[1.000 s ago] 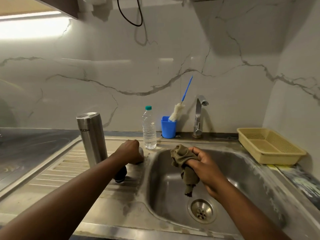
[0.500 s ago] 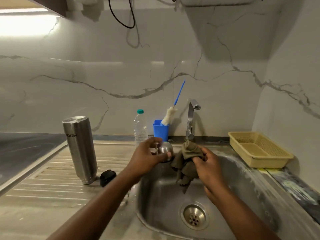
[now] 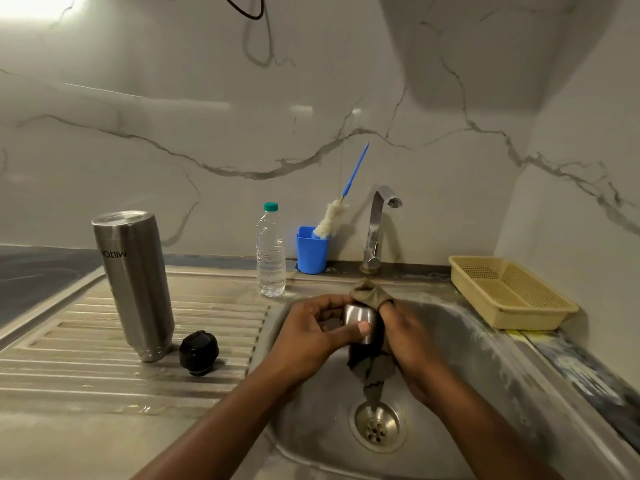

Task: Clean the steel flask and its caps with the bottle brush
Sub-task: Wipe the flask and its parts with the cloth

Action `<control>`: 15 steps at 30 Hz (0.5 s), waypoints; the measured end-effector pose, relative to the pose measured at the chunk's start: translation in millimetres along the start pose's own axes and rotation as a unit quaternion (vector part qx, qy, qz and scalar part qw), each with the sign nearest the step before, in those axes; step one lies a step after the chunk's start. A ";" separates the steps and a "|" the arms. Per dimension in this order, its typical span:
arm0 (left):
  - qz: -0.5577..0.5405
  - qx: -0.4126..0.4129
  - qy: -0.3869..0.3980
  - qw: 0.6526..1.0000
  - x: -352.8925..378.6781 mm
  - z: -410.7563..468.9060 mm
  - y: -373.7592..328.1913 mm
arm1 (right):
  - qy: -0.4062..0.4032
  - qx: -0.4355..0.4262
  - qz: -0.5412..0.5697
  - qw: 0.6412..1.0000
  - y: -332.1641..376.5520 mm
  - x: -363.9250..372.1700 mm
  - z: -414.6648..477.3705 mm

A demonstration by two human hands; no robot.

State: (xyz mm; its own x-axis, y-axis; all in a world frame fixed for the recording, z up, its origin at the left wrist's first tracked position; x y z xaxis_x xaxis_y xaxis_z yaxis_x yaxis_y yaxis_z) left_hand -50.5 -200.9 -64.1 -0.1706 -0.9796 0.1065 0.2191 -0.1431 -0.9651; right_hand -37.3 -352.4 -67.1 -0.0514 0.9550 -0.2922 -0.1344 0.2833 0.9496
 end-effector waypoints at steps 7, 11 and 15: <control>0.112 0.059 -0.079 0.989 -19.7 0.0 2.1 | 0.004 -0.176 -0.212 0.961 23.5 15.7 -5.7; 0.161 0.096 -0.059 0.980 -8.4 -3.2 -5.1 | -0.002 -0.225 -0.219 0.949 30.1 12.1 -6.3; 0.154 0.093 -0.020 0.983 7.5 -11.2 -9.2 | -0.007 -0.121 -0.105 0.987 15.5 3.9 -0.6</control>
State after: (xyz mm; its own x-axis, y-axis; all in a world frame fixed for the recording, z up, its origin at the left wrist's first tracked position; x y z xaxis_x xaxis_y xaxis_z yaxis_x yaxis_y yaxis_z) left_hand -64.5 -205.3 -57.1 -0.0311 -0.9846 -0.1718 0.4269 0.1424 -0.8930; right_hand -40.2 -344.4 -53.6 0.0164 0.8795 -0.4757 -0.3728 0.4468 0.8133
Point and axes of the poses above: each hand's wrist, its own z-axis towards the middle knuckle, its own x-axis out of the palm, y = z × x, the point moved 8 cm from there along z, towards the middle knuckle, and after that the axes turned 10 degrees about -z, right-handed, at the moved point
